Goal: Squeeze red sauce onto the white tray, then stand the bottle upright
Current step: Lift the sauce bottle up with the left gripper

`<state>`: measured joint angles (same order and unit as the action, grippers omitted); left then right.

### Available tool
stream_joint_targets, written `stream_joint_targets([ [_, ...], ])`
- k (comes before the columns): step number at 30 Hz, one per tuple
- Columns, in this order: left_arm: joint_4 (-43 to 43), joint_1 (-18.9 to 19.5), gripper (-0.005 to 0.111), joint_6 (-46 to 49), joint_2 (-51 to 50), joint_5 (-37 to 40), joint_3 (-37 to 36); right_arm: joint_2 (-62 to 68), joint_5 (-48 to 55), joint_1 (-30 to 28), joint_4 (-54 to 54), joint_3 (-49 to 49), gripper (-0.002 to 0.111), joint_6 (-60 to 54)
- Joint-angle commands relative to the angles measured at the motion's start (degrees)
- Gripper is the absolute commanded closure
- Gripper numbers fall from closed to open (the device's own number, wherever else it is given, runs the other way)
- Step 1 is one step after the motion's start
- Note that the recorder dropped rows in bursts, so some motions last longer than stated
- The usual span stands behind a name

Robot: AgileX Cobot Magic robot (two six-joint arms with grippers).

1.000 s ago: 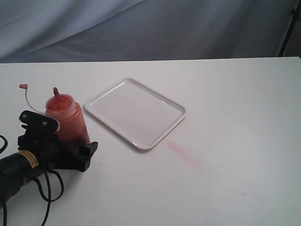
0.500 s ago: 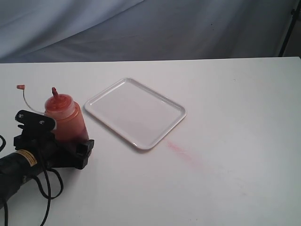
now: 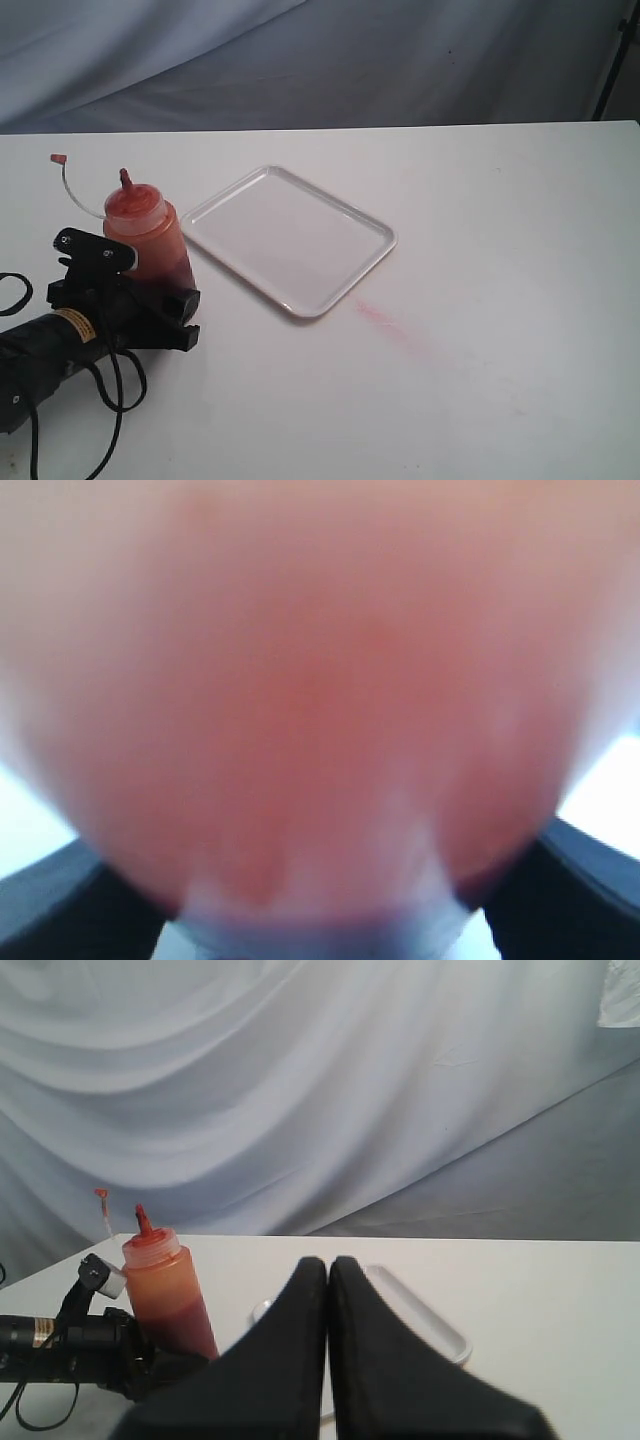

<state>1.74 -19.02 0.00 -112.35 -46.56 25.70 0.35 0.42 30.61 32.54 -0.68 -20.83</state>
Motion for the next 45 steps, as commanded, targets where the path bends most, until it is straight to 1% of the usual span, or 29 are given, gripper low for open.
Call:
stream_joint_targets([
  [1, 0.4, 0.1, 0.065, 0.0, -0.4, 2.4, 0.0, -0.4, 0.0, 0.2, -0.4, -0.3, 0.108, -0.8],
  [5, 0.4, 0.1, 0.085, 0.0, -0.4, 2.8, 0.0, -0.4, 0.0, 0.2, -0.4, -0.3, 0.108, -0.8],
  [6, 0.3, 0.1, 0.092, 0.5, -0.4, 2.9, 0.0, -0.4, 0.0, 0.2, -0.4, -0.3, 0.108, -0.8],
  [10, 0.3, 0.1, 0.106, 2.0, -0.4, 3.1, 0.0, -0.4, 0.0, 0.2, -0.4, -0.3, 0.108, -0.8],
  [16, 0.1, 0.1, 0.107, 3.2, -0.4, 3.1, 0.0, -0.4, 0.0, 0.2, -0.4, -0.3, 0.108, -0.8],
  [21, 0.1, 0.1, 0.107, 3.5, -0.3, 1.3, -0.5, -0.4, 0.0, 0.2, -0.4, -0.3, 0.108, -1.2],
  [25, 0.0, 0.1, 0.107, 3.6, 1.0, -4.1, -2.9, -0.4, 0.2, 0.2, -0.4, -0.3, 0.108, -1.4],
  [31, -2.9, 0.1, 0.107, 3.6, 2.1, -12.3, -6.2, -0.4, 0.2, 0.2, -0.4, -0.3, 0.108, -1.7],
  [37, -0.2, 0.1, 0.107, 6.1, 4.3, -18.1, -8.8, -0.4, 0.7, 0.2, -0.4, -0.3, 0.108, -1.7],
  [41, 0.6, 0.1, 0.107, 6.4, 7.1, -18.3, -9.8, -0.4, 0.8, 0.2, -0.4, -0.3, 0.108, -1.7],
  [45, 4.5, 0.1, 0.107, 6.5, 11.0, -18.3, -10.1, -0.4, 1.2, 0.2, -0.4, -0.3, 0.108, -1.7],
])
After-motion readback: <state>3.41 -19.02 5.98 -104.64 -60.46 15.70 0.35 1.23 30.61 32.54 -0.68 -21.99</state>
